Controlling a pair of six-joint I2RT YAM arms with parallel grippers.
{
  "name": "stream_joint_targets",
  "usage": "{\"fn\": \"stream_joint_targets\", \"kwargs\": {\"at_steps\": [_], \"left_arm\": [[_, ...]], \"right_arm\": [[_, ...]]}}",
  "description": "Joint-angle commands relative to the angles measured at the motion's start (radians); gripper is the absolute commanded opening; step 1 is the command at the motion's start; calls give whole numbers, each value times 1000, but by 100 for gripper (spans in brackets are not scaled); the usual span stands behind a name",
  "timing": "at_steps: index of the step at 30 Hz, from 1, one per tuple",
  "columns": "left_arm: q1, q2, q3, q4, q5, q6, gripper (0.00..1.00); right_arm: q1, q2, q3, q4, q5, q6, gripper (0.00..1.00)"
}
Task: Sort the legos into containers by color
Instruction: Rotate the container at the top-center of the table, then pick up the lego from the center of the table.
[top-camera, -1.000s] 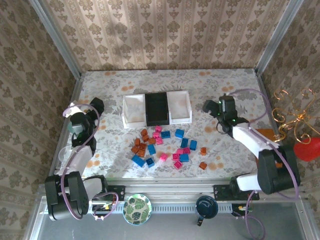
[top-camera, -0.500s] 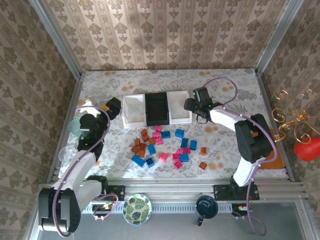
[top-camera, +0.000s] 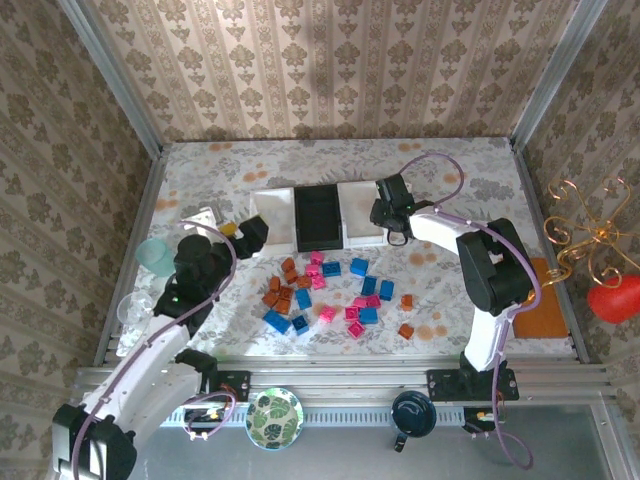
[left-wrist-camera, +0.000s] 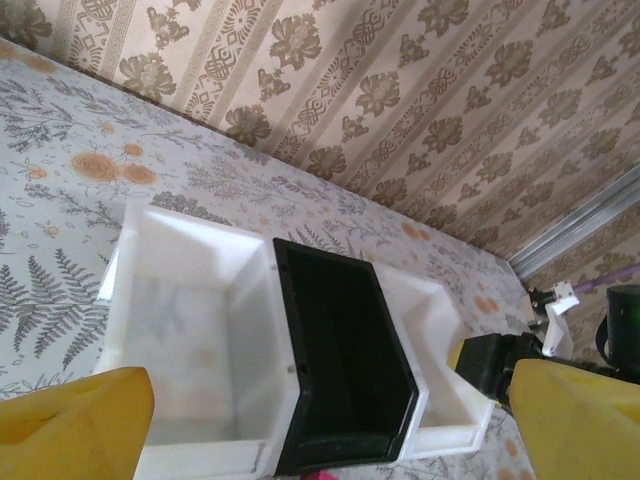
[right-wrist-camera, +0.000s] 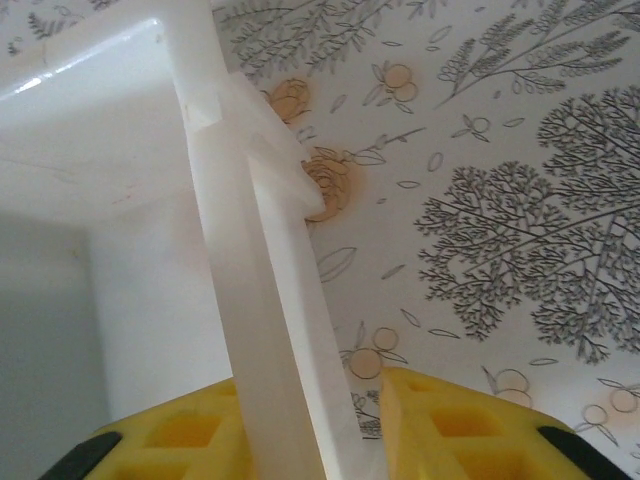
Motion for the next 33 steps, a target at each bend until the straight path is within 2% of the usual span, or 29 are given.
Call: {"fn": "stream_joint_targets", "kwargs": {"at_steps": [1,3,5,7,8,13,17,19,22,29,33], "left_arm": [[-12,-30,-16,-56,-35,42,93],[-16,-43,-25,-59,-37,42,94],[-18,-52,-29,-70,-40,46,94],[-22,-57,-27,-83,-36,51,95],[-26,-58,-25,-92,-33,53,95],[-64,-76,-34,-142,-32,58,100],[-92,-99,-69,-141,-24,49,100],[-97,-101,-80,-137,-14,46,100],[-102,-96,-84,-140,-5,46,100],[-106,-99,-95,-133,-9,40,100],[-108,-104,-90,-152,-8,41,100]], "right_arm": [[-1,5,18,-68,70,30,32],[1,1,18,-75,76,35,33],[4,-10,17,-85,80,37,46],[8,-47,2,-93,91,34,65],[12,-78,-18,-95,100,32,69],[86,-275,-168,-120,142,20,82],[186,-357,-248,-162,90,-30,86],[236,-358,-258,-190,60,-49,89],[315,-336,-256,-233,84,-19,93],[362,-284,-292,-81,139,202,90],[365,-203,-216,-146,196,249,85]]}}
